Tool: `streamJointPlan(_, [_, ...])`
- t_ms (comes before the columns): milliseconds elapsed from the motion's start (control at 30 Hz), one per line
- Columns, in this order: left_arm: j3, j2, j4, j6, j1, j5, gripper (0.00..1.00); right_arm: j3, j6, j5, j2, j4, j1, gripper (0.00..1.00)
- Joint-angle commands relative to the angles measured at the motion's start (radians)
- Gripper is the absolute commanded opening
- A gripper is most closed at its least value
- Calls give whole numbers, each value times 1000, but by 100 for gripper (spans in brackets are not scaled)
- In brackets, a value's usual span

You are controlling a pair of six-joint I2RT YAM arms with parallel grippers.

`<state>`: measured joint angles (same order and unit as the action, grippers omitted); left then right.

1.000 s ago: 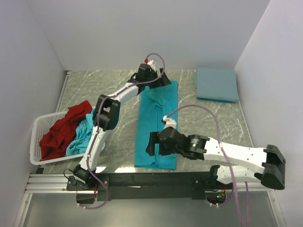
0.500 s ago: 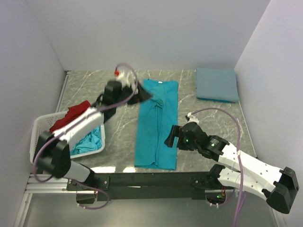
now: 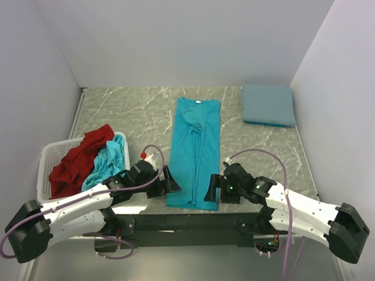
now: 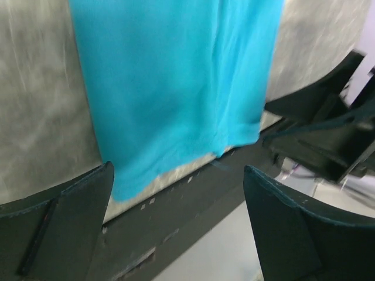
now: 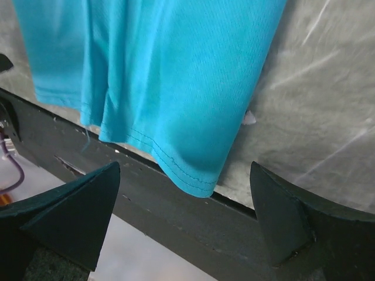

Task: Fold and stack the t-shirts
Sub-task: Fold the tshirt

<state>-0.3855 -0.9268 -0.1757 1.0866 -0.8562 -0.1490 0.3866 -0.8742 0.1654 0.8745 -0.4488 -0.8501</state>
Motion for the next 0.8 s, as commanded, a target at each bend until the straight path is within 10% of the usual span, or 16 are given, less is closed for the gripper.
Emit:
streamJointPlan(0, [20,-7,-94,36,-35,-27,96,-26,-54,42,-11,76,-21,97])
streamJointPlan(300, [51,-53,-104,58,-70,23,83,-74,-121,59,30,162,-60,89])
streamJointPlan(467, [80,-115,-16,50,-70,-29,49,-68,-134,51,50,157,-66,79])
streamJointPlan(767, [63,-191,7,16,-70,-21,26,-58,-160,20,66,95,-73,58])
